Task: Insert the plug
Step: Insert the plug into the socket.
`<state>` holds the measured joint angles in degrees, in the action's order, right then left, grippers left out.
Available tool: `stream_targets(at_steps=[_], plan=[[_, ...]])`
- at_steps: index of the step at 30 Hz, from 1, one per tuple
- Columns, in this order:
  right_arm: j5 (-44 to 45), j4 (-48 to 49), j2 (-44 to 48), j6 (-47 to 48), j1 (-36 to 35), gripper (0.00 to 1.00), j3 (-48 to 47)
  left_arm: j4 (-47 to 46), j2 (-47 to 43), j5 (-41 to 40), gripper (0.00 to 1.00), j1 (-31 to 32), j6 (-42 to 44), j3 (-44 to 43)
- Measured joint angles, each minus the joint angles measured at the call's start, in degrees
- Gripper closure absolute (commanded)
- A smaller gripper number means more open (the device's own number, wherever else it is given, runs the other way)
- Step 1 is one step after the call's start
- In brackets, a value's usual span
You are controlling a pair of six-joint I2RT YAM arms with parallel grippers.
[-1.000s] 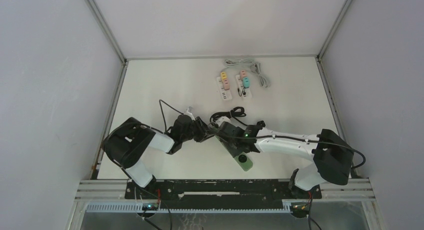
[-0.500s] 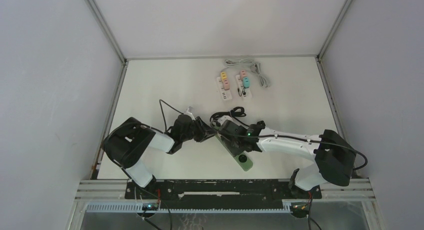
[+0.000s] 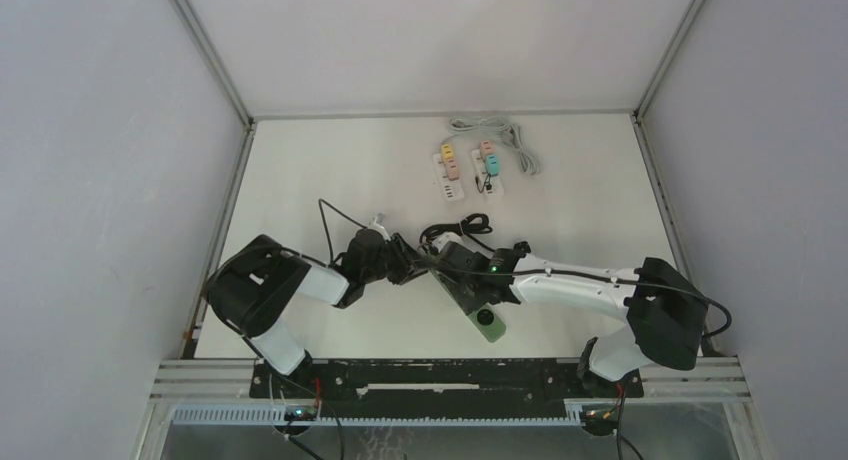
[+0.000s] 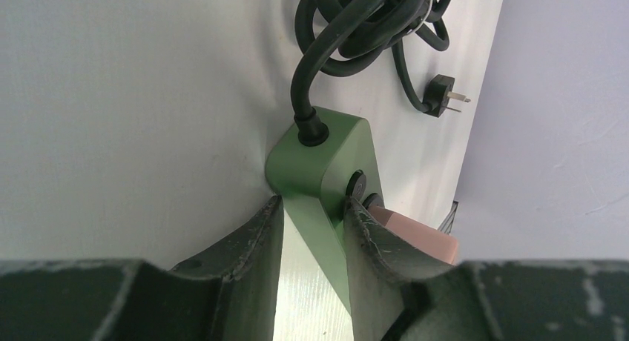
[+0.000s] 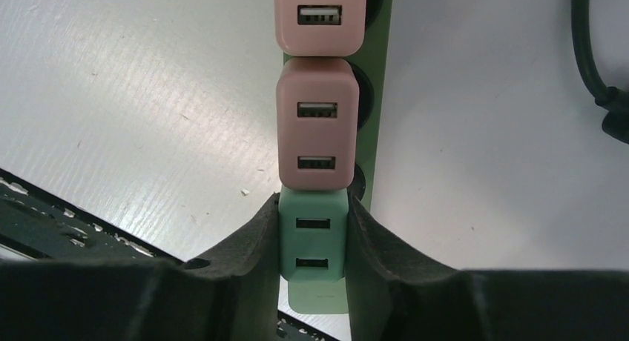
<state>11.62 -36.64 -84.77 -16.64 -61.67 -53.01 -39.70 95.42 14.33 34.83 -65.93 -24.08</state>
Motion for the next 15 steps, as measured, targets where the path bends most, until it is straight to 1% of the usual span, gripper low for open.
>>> stream_targets(at_steps=[4,6,9,13,15], plan=[[-1.75,0.04,0.17,0.00,0.20,0.36,0.02,0.44,-0.22,-0.20,0.59,0.00,0.28,-0.09],[-2.97,-0.04,0.63,-0.04,0.20,0.29,0.02,0.66,-0.28,-0.24,0.58,0.00,0.42,-0.17],[-4.20,-0.42,3.52,0.20,0.63,0.23,0.00,1.36,-0.72,-0.59,0.57,0.00,0.48,-0.28],[-4.63,-0.63,9.73,0.24,2.21,0.19,-0.46,3.15,-2.16,-1.11,0.49,0.00,1.27,-0.28],[-4.15,-1.03,12.59,0.24,3.54,0.17,-1.01,4.87,-3.74,-2.01,0.42,0.00,1.90,-0.28]])
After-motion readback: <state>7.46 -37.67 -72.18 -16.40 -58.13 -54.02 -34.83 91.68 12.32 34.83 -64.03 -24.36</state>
